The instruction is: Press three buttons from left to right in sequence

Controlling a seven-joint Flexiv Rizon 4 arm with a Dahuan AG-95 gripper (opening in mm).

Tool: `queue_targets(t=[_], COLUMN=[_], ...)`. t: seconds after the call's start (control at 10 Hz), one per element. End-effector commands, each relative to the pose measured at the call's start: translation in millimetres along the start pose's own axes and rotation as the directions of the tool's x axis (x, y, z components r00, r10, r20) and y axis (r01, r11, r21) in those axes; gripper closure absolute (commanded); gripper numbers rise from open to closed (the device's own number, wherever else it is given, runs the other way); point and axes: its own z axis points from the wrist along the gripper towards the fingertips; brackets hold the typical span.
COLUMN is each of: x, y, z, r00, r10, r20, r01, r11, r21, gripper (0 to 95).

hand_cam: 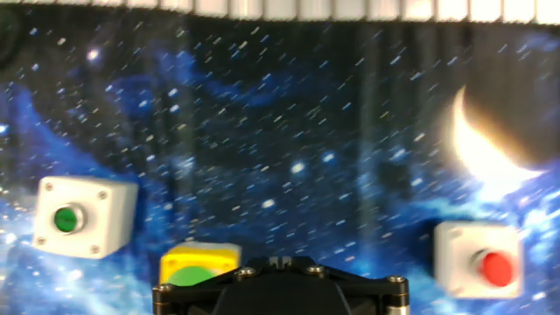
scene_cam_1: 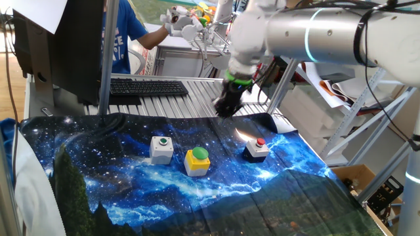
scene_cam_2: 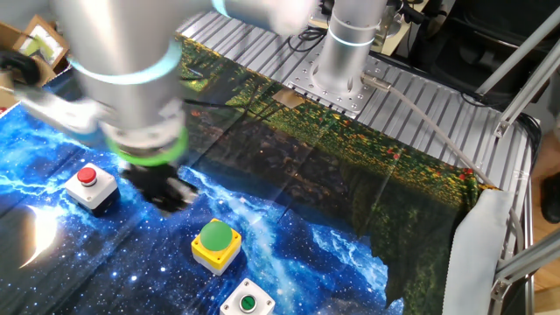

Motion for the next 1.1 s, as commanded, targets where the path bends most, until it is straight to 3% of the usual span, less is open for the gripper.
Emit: queue_targets(t=[0.1, 0.4, 1.1], x=[23.3, 26.4, 19.6], y=[22.7, 36.5, 54.4], z=[11.7, 10.4, 34.6], r00=[0.999, 0.998, 0.993], r10=[0.039, 0.063, 0.115], r20=[0.009, 0.007, 0.032], r01=[-0.039, -0.063, -0.115], r11=[0.999, 0.998, 0.993], r21=[-0.006, -0.002, -0.001], gripper=[95.0, 95.0, 95.0])
